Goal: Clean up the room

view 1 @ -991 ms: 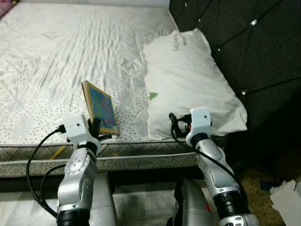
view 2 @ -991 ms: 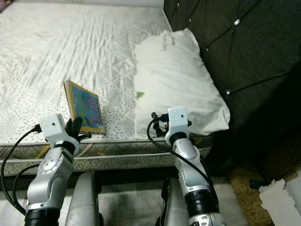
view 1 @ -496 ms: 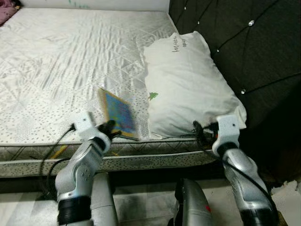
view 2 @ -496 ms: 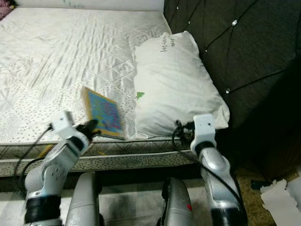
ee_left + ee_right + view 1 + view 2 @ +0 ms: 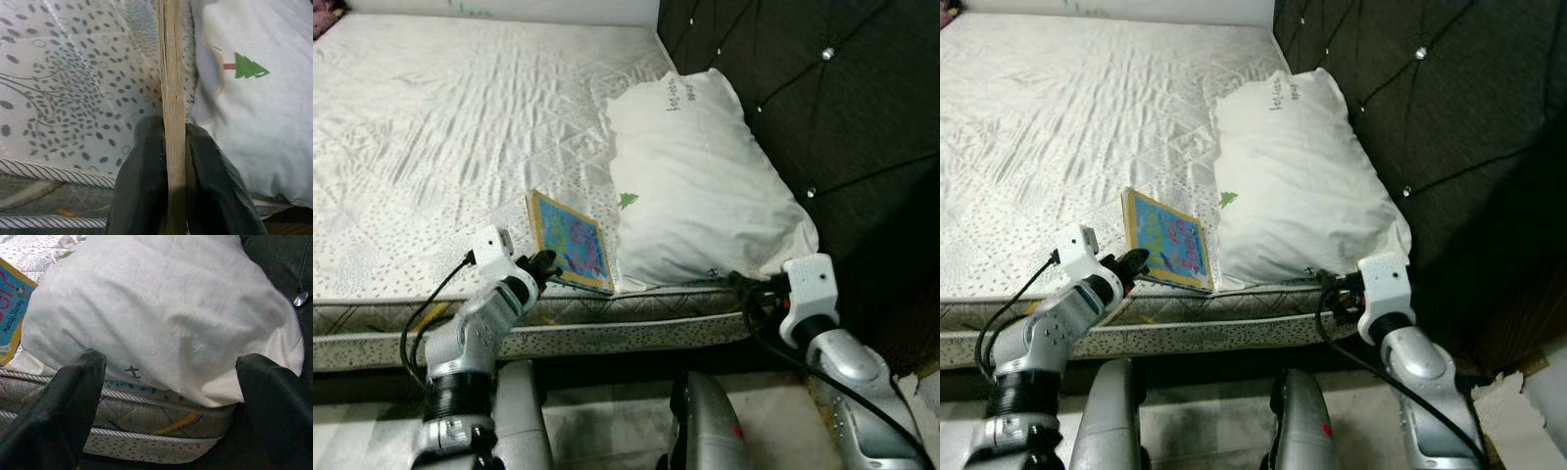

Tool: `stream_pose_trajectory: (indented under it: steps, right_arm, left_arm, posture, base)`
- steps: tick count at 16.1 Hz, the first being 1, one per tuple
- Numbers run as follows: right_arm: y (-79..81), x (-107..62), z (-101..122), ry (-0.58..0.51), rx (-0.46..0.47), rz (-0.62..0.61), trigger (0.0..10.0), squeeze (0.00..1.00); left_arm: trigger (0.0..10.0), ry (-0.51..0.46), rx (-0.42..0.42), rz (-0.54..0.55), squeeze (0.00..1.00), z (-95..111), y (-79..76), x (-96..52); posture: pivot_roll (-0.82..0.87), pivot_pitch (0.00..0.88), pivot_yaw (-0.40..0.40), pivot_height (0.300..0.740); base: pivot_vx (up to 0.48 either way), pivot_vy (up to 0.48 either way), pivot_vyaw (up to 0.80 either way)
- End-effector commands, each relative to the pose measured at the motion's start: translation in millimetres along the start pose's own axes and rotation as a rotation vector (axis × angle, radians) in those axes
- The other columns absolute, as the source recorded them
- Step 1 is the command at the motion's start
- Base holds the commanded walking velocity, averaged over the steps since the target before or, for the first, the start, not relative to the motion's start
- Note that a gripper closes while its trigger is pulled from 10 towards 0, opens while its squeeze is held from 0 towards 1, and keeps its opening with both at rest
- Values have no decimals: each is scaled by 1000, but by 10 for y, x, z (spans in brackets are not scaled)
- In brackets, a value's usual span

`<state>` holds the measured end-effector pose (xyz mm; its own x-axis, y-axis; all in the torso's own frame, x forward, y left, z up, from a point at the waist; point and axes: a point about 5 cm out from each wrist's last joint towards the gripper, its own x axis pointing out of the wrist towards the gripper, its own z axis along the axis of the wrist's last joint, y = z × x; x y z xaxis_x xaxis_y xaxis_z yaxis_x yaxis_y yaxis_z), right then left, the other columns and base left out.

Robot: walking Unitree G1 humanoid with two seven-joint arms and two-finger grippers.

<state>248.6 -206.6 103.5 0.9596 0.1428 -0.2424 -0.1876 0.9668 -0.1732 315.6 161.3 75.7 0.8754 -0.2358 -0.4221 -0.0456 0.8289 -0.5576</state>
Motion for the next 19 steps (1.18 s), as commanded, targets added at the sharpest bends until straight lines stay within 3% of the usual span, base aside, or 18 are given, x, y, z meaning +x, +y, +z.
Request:
stream_pose_trajectory:
  steps: [1, 5, 8, 15, 19]
  right_arm:
    - [-38, -17, 42, -5, -12, -3, 10000, 0]
    - [-23, -3, 90, -12, -29, 0, 10000, 0]
    - [-15, 8, 123, -24, -59, 9, 10000, 0]
    - [-26, 68, 154, -33, -73, 1, 10000, 0]
    - [-2, 105, 167, -39, -74, 4, 10000, 0]
  left_arm:
    - [10000, 131, 5, 34, 0, -261, 82, 67]
    - [10000, 144, 26, 32, 0, -164, 212, 149]
    - [10000, 67, 49, 16, 0, 61, 147, 246]
    - [10000, -15, 53, 45, 0, 382, 272, 243]
    - [10000, 33, 52, 30, 0, 274, 255, 275]
  posture:
    - [-93, 47, -127, 557]
    - [-106, 42, -133, 557]
    - [-114, 35, -135, 557]
    - [-111, 20, -142, 557]
    - [-107, 14, -140, 557]
  base:
    - [0, 0, 0]
    - [0, 0, 0]
    - [0, 0, 0]
    - [0, 0, 0]
    - [0, 0, 0]
